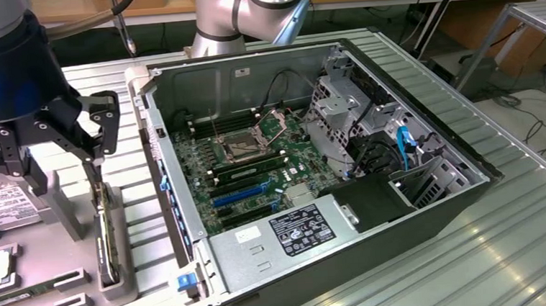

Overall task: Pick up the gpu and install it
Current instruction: 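Pick up the gpu and move the gpu toward the slot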

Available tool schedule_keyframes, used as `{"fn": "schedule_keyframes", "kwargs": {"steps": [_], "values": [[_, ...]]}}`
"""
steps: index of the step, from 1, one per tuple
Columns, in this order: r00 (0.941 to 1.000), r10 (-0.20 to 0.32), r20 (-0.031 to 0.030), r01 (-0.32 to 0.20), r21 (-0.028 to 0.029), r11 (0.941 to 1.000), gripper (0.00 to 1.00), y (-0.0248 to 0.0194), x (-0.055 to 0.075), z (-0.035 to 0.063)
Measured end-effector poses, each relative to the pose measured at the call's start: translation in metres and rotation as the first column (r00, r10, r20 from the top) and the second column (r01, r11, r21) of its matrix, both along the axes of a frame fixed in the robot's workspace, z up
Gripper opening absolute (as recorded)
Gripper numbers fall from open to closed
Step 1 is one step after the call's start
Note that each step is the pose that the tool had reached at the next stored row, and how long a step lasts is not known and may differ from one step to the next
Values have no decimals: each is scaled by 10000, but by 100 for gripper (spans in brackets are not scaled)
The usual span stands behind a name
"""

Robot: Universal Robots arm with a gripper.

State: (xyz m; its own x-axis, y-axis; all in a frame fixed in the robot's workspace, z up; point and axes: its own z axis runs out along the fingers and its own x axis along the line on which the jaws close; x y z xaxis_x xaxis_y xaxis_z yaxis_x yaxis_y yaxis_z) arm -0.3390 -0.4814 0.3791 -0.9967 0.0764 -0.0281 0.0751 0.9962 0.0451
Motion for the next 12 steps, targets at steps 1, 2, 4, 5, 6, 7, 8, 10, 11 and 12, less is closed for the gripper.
{"fn": "schedule_keyframes", "kwargs": {"steps": [1,2,4,5,6,7,8,10,11,12], "values": [[10000,0,1,0,0,10000,56,0,0,-7],[10000,0,3,0,-1,10000,56,0,0,-12],[10000,0,6,0,0,10000,56,0,0,-19],[10000,0,7,0,0,10000,56,0,0,-23],[10000,0,9,0,0,10000,56,0,0,-27],[10000,0,10,0,0,10000,56,0,0,-31],[10000,-1,12,1,0,10000,56,0,0,-34],[10000,0,18,0,0,10000,56,0,0,-47],[10000,0,20,0,0,10000,56,0,0,-51],[10000,0,22,0,-1,10000,56,0,0,-55]]}}
